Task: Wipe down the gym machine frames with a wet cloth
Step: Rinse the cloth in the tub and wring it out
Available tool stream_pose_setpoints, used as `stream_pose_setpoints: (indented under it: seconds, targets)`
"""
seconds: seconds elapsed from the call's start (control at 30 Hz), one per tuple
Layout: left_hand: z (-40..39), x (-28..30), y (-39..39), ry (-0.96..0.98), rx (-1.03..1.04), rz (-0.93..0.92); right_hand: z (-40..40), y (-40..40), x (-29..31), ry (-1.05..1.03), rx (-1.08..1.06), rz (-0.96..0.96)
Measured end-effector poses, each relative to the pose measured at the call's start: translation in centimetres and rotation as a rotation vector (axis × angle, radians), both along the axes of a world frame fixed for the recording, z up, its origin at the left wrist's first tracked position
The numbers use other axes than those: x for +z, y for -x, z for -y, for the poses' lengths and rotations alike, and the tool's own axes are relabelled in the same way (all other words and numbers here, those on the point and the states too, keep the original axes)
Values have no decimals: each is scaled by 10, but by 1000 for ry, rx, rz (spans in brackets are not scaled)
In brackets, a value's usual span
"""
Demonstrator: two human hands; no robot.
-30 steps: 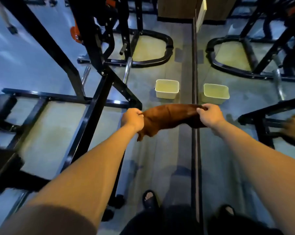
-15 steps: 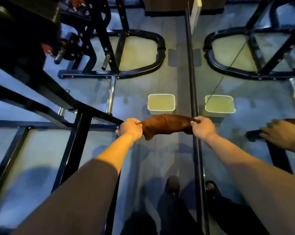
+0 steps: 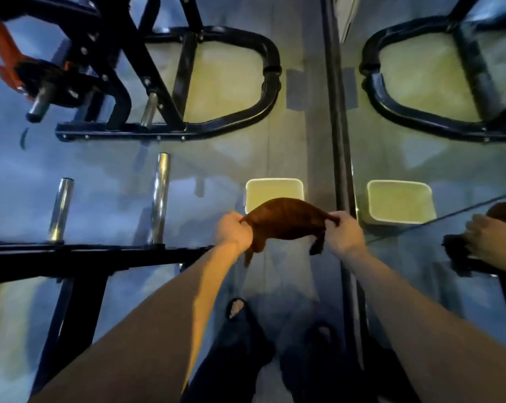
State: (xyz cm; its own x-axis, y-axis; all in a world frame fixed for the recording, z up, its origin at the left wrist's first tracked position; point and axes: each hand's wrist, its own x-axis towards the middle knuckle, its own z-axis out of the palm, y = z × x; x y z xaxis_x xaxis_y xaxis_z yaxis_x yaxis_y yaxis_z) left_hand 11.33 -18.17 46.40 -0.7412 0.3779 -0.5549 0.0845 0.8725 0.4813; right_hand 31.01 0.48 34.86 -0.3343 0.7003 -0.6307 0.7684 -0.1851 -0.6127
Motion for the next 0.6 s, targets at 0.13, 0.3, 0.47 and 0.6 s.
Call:
stream_pose_setpoints:
  seconds: [0.13, 0.3, 0.47, 0.6]
  targets:
    - [-30, -63, 15, -52, 131, 78, 11, 37, 46, -52, -113, -22]
    - [-80, -147, 56, -146, 215, 43, -32, 82, -41, -25, -188, -125]
    - [-128, -246, 99, -223, 292, 13, -69, 139, -147, -183, -150, -195]
    - [-147, -349, 129, -240, 212, -24, -97, 176, -248, -311, 93, -121]
